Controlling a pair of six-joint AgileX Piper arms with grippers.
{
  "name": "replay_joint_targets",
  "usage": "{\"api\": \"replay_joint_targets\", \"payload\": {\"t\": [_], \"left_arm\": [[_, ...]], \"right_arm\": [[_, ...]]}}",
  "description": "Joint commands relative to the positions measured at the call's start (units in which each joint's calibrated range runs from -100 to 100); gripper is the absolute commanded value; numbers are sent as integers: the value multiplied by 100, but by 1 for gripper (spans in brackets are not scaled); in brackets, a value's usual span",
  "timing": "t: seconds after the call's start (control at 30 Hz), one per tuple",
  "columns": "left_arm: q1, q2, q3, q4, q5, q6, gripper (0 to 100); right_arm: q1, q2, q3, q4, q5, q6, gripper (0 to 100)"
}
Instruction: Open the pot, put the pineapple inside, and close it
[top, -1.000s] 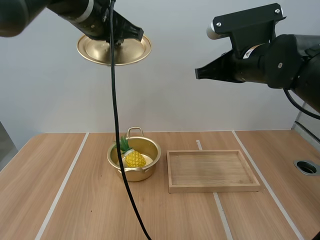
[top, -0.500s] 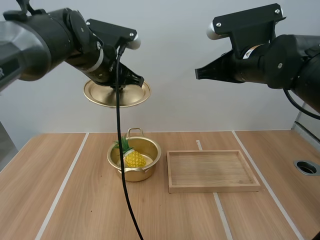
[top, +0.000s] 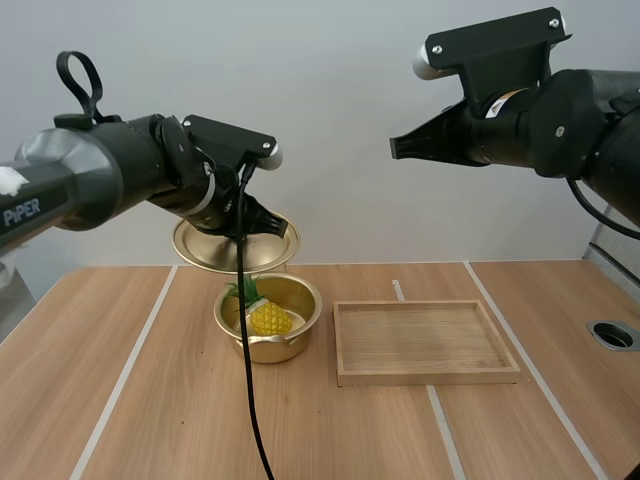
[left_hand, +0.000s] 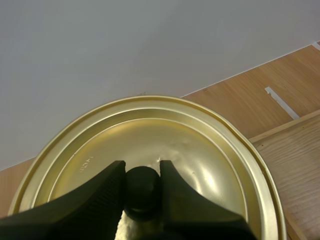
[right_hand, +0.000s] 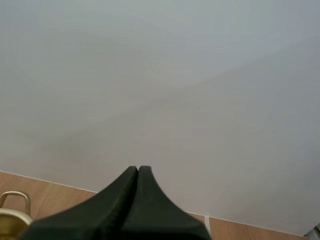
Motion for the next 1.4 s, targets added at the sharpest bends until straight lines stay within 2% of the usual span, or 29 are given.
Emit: {"api": "replay_joint_targets", "payload": {"t": [0.0,0.43,0.73,0.93,1.23,1.37], "left_arm": [[5,-10,264,-215,-524,106,0],[5,66,1001,-403,-1342,387,0],[5,479,1001,-1338,-1440,1146,0],[5,826,1001,-1584,-1532,1418,0],[5,1198,1001,-2585,-1581,2321,0],[5,1330,1001,-2747,-1602,2484,0]], "right_arm": [[-19,-83,74,-9,219,8,0],[-19,-83,74,227,366,8,0],[-19,-83,74,257,411,8,0],[-19,-83,74,257,484,8,0],[-19,-83,74,257,501,8,0],[-19,-83,74,257,536,8,0]]}}
